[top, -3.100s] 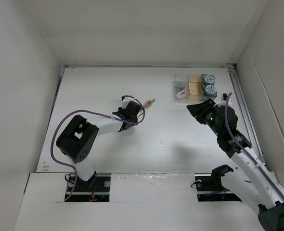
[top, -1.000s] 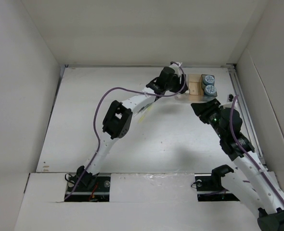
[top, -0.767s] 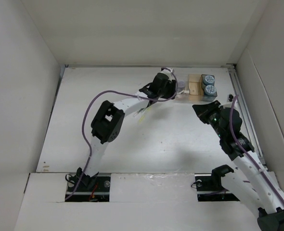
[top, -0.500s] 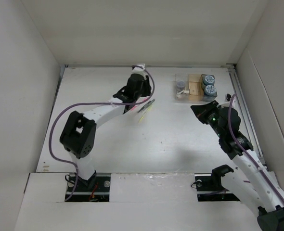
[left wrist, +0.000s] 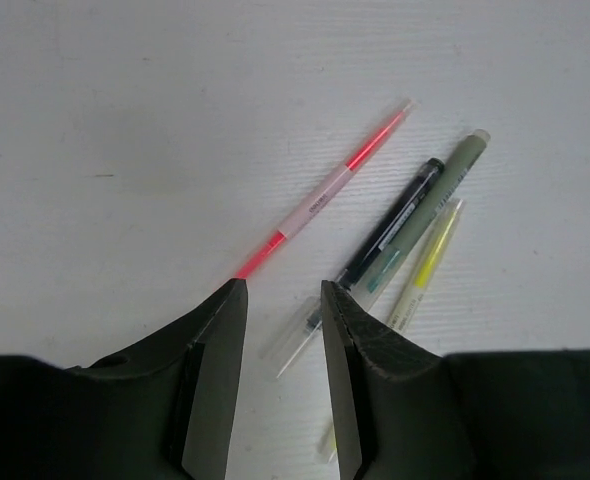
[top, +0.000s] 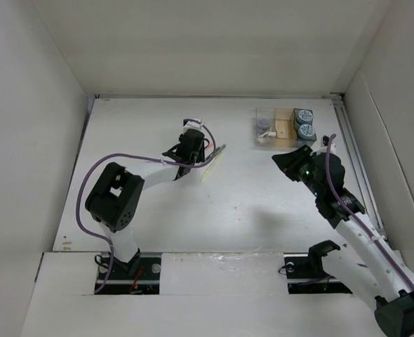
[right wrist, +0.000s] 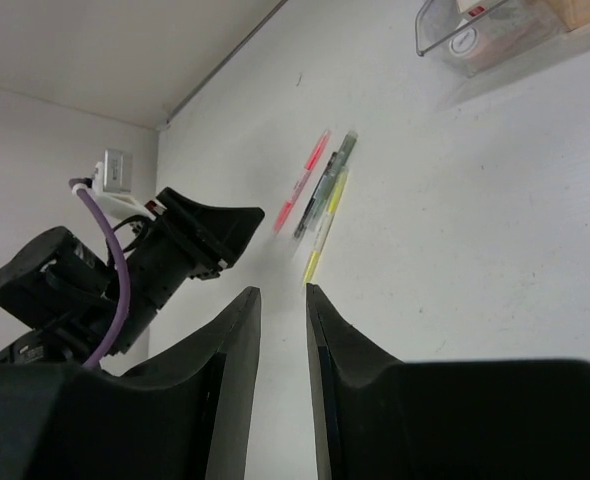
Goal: Sort the stationery into containers
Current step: Pick up the pen from the center of the board.
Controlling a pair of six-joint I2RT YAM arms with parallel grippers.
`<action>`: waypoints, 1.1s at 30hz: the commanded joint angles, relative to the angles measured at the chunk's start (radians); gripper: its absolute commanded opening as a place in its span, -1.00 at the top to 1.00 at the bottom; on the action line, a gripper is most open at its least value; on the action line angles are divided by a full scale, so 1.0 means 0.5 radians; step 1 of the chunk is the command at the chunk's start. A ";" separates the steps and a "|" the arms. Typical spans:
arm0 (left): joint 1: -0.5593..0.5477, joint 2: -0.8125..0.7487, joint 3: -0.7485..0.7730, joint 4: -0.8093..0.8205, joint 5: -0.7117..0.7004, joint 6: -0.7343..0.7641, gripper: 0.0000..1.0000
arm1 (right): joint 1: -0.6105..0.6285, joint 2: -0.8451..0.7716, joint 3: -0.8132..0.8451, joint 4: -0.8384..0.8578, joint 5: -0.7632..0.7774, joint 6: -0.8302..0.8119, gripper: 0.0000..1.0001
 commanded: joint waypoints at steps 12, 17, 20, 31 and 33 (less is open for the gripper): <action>0.016 0.322 0.207 0.011 -0.153 0.140 0.35 | -0.008 0.035 0.026 0.146 -0.073 -0.022 0.40; 0.038 0.365 0.228 0.011 -0.153 0.140 0.52 | -0.008 0.072 0.026 0.164 -0.073 -0.022 0.40; 0.038 0.383 0.228 0.011 -0.135 0.140 0.68 | -0.008 0.072 0.026 0.165 -0.073 -0.022 0.40; 0.038 0.405 0.247 -0.032 -0.113 0.140 0.74 | -0.008 0.091 0.026 0.183 -0.092 -0.022 0.32; 0.038 0.429 0.271 -0.075 -0.113 0.140 0.61 | -0.008 0.091 0.026 0.183 -0.092 -0.022 0.32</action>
